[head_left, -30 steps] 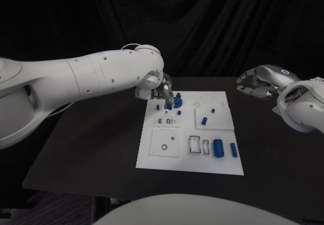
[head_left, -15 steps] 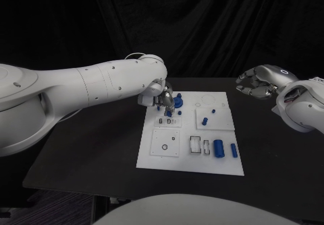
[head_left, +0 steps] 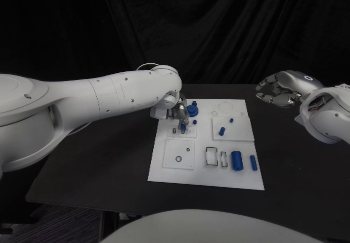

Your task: Assemble the parts on the task board

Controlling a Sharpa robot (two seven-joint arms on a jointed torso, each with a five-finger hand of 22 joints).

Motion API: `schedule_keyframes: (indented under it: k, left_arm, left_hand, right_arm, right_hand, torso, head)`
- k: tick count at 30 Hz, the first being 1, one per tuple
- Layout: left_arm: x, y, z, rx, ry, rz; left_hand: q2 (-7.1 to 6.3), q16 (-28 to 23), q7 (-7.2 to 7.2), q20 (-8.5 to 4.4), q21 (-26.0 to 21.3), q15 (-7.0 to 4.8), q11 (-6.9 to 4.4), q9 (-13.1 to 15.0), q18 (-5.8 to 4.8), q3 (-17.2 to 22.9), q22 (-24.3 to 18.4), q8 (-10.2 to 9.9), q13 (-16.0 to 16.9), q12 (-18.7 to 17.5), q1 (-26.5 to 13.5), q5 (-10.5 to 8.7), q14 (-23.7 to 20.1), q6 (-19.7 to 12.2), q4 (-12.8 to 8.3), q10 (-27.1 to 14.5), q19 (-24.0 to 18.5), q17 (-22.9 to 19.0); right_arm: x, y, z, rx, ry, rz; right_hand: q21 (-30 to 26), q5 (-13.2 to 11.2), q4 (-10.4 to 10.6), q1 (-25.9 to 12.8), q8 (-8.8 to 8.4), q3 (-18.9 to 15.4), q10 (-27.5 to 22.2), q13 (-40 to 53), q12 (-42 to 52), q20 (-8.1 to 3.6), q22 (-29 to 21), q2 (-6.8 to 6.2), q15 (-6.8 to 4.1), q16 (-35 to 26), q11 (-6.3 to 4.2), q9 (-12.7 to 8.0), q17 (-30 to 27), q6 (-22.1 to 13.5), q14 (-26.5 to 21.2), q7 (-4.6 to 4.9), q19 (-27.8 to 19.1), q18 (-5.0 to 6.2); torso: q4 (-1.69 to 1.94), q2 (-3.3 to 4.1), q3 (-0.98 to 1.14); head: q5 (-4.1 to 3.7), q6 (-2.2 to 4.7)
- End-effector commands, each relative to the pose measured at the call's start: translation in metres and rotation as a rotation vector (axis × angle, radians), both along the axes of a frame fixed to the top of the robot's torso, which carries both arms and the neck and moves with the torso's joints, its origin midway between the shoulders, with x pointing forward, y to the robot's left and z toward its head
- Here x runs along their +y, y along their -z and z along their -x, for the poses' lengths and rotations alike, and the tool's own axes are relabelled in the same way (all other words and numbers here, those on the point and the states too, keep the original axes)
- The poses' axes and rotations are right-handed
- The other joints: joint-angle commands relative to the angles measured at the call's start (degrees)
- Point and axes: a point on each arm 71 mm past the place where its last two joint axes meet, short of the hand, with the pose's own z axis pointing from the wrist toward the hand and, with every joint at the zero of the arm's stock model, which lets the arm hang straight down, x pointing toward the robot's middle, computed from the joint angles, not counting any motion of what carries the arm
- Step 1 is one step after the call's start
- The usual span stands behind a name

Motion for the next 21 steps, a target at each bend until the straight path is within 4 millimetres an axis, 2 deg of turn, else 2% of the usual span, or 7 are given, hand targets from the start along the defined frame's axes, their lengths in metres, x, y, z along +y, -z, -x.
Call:
schedule_keyframes:
  k: [1,21]
  left_arm:
    - [-0.002,0.004,0.001,-0.004,-0.016,0.017]
    - [0.001,0.014,0.000,0.003,-0.037,0.020]
  left_hand:
    - [0.62,0.1,-0.08,0.20,0.1,0.39,0.38,0.0,0.13,0.8,12.7,-0.3,15.1,0.2,-0.2,0.30,6.0,0.1,-1.2,6.0,1.9,15.1]
    - [1.17,0.1,-0.01,0.21,-0.3,0.42,0.42,-0.1,0.24,0.6,12.5,-0.7,15.1,0.2,-0.2,0.56,6.0,-0.2,-1.4,6.0,1.6,15.1]
  right_arm:
    - [0.000,0.001,0.000,0.008,0.008,0.006]
    - [-0.001,0.002,0.001,0.014,0.009,0.008]
  right_hand:
    - [-0.3,0.4,0.0,0.3,0.01,0.2,6.1,15.1,0.1,-0.13,7.6,-0.36,0.31,-0.2,0.50,-0.1,14.1,-0.1,5.6,0.18,-0.4,0.53]
    - [-0.3,0.4,0.0,0.3,0.01,0.2,6.1,15.1,0.1,-0.13,7.6,-0.36,0.31,-0.2,0.50,-0.1,14.1,-0.1,5.6,0.18,-0.4,0.53]
  torso:
    - [0.02,0.00,0.01]
    - [-0.01,-0.02,-0.02]
  head:
    - [-0.05,-0.01]
    - [-0.17,-0.01]
